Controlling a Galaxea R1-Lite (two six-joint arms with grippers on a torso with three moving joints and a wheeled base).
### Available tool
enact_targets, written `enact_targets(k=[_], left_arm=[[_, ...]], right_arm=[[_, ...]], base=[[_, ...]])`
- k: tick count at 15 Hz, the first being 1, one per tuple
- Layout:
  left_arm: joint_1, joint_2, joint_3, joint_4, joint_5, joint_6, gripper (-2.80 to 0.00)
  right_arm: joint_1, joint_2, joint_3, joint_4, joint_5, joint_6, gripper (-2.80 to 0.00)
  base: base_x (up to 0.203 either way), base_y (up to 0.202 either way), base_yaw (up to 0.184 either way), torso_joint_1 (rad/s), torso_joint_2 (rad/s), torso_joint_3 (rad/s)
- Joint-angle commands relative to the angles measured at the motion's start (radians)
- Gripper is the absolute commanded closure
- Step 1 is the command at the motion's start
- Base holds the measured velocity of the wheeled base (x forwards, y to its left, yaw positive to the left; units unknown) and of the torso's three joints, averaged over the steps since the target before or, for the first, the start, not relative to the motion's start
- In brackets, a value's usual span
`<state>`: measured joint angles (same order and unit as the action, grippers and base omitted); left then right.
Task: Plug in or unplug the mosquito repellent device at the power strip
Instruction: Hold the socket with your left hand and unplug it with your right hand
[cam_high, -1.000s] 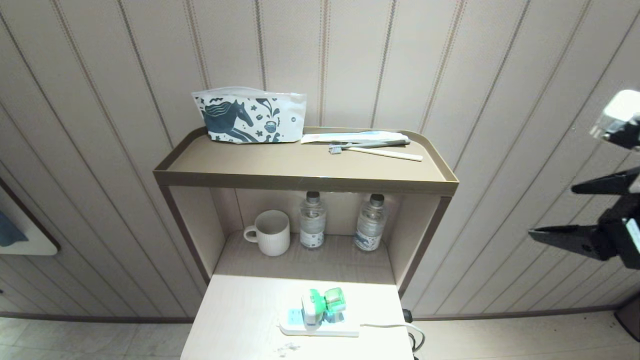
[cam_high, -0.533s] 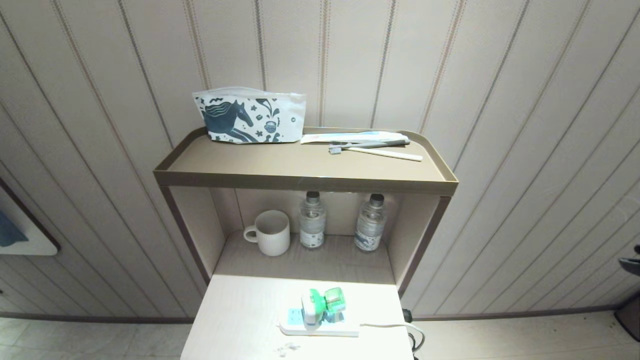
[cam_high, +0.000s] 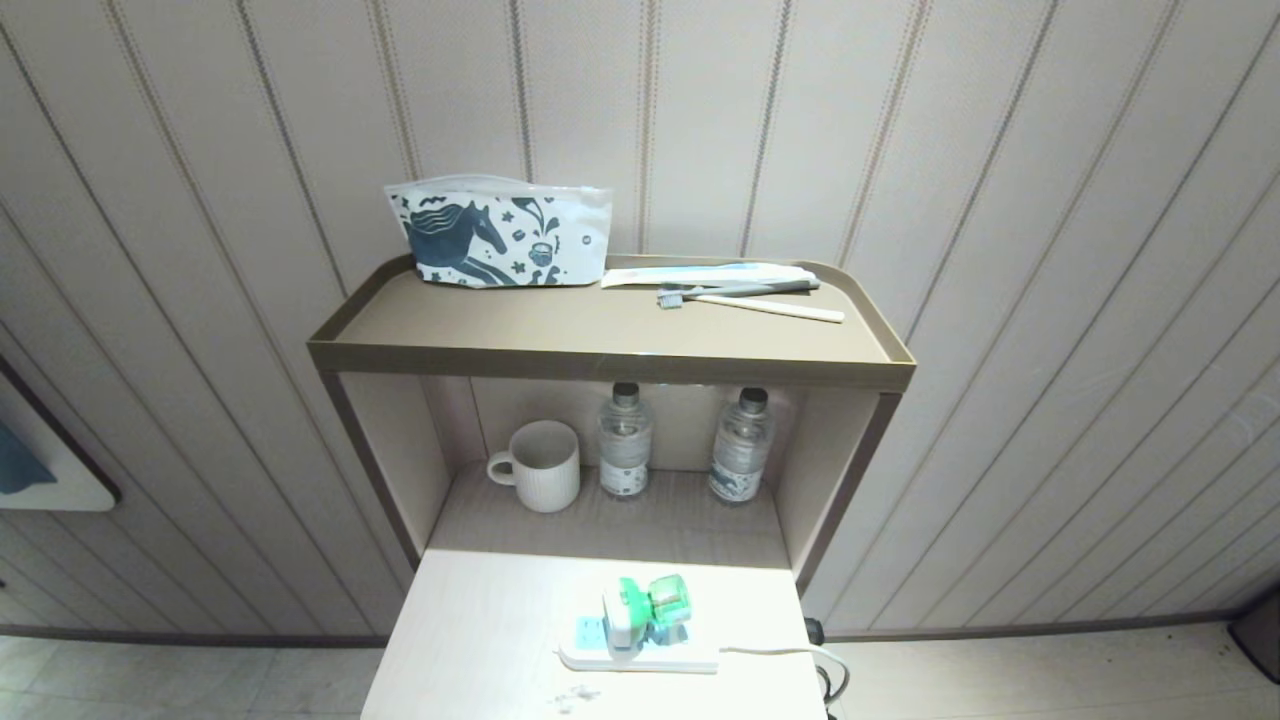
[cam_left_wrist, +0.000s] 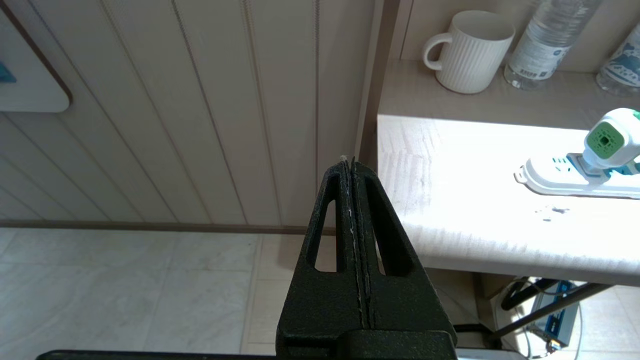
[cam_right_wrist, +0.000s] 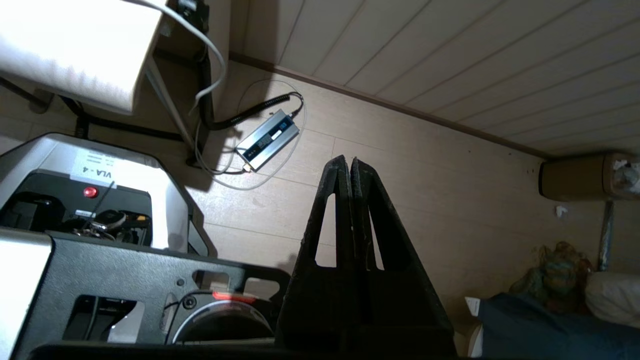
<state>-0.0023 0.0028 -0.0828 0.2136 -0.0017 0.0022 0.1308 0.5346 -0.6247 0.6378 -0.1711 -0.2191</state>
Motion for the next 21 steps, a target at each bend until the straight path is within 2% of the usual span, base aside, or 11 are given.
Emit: enact_targets(k=[1,3,4,7,8,10,12,14,15,18,21], left_arm=[[0.001,0.0,0.0,0.001,0.0,0.0,0.0],[0.001,0.0,0.001,0.001,0.0,-0.001,0.0],[0.001,0.0,0.0,0.001,0.0,-0.001,0.0],[-0.001,0.0,0.0,0.001,0.0,-0.001,0.0],[0.0,0.0,0.001,0.001,0.0,0.0,0.0],[-0.001,0.0,0.0,0.001,0.0,0.001,0.0],[0.001,0.0,0.0,0.001,0.0,0.0,0.0],[0.0,0.0,0.001,0.001,0.0,0.001,0.0],[0.001,0.0,0.001,0.001,0.0,0.001,0.0],[-0.001,0.0,0.001,0.001,0.0,0.001,0.0],[0.0,0.0,0.0,0.001,0.0,0.0,0.0]], right_arm=[[-0.003,-0.194,0.098,0.004,-0.014,0.001,0.0],[0.007,-0.257,0.201,-0.017,-0.083,0.033,0.0],[0.009,-0.255,0.253,-0.084,-0.103,0.051,0.0],[0.002,-0.253,0.448,-0.397,-0.114,0.025,0.0],[-0.031,-0.254,0.487,-0.454,-0.093,-0.001,0.0],[-0.114,-0.303,0.515,-0.483,0.045,-0.031,0.0],[-0.127,-0.396,0.529,-0.468,0.147,-0.063,0.0],[-0.13,-0.479,0.532,-0.459,0.205,-0.121,0.0],[-0.131,-0.512,0.532,-0.458,0.219,-0.127,0.0],[-0.131,-0.527,0.538,-0.476,0.197,-0.007,0.0],[-0.131,-0.527,0.562,-0.529,0.205,0.013,0.0]], base=[[0.0,0.0,0.0,0.0,0.0,0.0],[0.0,0.0,0.0,0.0,0.0,0.0],[0.0,0.0,0.0,0.0,0.0,0.0],[0.0,0.0,0.0,0.0,0.0,0.0],[0.0,0.0,0.0,0.0,0.0,0.0],[0.0,0.0,0.0,0.0,0.0,0.0],[0.0,0.0,0.0,0.0,0.0,0.0],[0.0,0.0,0.0,0.0,0.0,0.0],[0.0,0.0,0.0,0.0,0.0,0.0],[0.0,0.0,0.0,0.0,0.0,0.0],[0.0,0.0,0.0,0.0,0.0,0.0]])
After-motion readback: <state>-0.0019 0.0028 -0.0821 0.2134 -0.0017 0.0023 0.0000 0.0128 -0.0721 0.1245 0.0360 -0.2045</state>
